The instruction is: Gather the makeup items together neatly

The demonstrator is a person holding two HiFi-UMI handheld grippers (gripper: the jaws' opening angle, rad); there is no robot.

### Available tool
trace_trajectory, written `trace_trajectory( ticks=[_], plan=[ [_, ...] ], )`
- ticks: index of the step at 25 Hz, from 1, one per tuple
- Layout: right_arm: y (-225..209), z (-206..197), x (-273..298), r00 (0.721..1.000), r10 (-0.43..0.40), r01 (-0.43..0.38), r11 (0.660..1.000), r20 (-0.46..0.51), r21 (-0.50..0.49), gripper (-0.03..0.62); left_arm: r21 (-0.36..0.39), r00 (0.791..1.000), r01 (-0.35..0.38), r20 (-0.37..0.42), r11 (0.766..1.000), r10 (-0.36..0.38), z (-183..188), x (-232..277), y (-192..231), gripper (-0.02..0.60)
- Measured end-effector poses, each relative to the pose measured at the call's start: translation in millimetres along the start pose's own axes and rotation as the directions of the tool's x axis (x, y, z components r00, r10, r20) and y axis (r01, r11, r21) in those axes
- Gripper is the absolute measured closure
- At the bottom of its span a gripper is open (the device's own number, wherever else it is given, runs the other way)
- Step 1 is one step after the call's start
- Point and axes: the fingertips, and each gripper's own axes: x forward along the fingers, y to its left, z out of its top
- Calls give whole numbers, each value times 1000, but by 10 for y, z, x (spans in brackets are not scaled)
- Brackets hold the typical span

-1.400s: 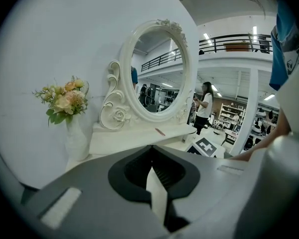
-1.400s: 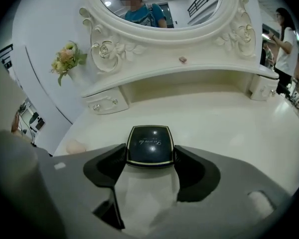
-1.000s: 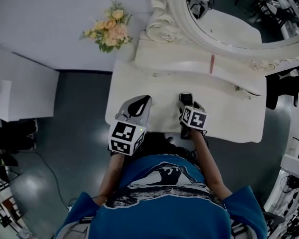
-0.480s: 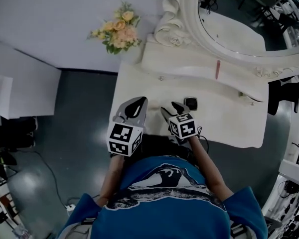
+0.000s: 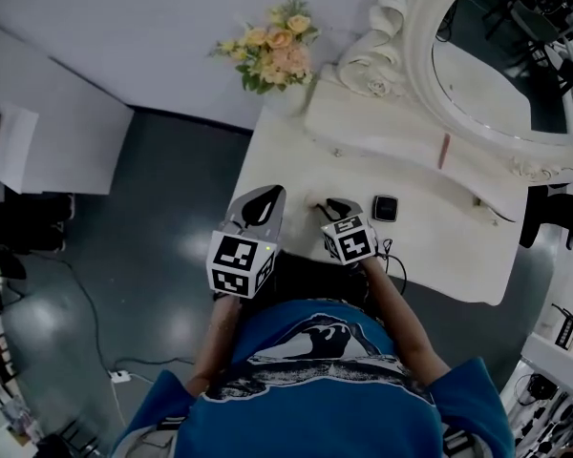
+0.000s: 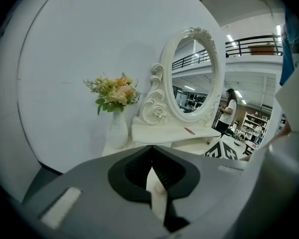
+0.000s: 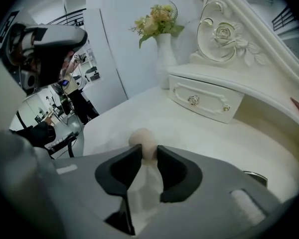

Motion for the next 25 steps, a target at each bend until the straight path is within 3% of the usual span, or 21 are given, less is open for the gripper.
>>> trace_trajectory(
  ticks=[11,17,25],
  plan=[
    [-20,-7,-227,1000,-3,3,1000,21,-30,513,-2,1000,19,5,1000,-19,-13,19,-135,564],
    [-443,-173,-641,994,-78,73,995,77,67,513,31,998,56,6,998,-56,27,155,-493,565],
    [-1136,-606,-1222,979,-175,157,974,101,165,513,66,993,116,-11,991,-115,15,345,-1283,564]
  ],
)
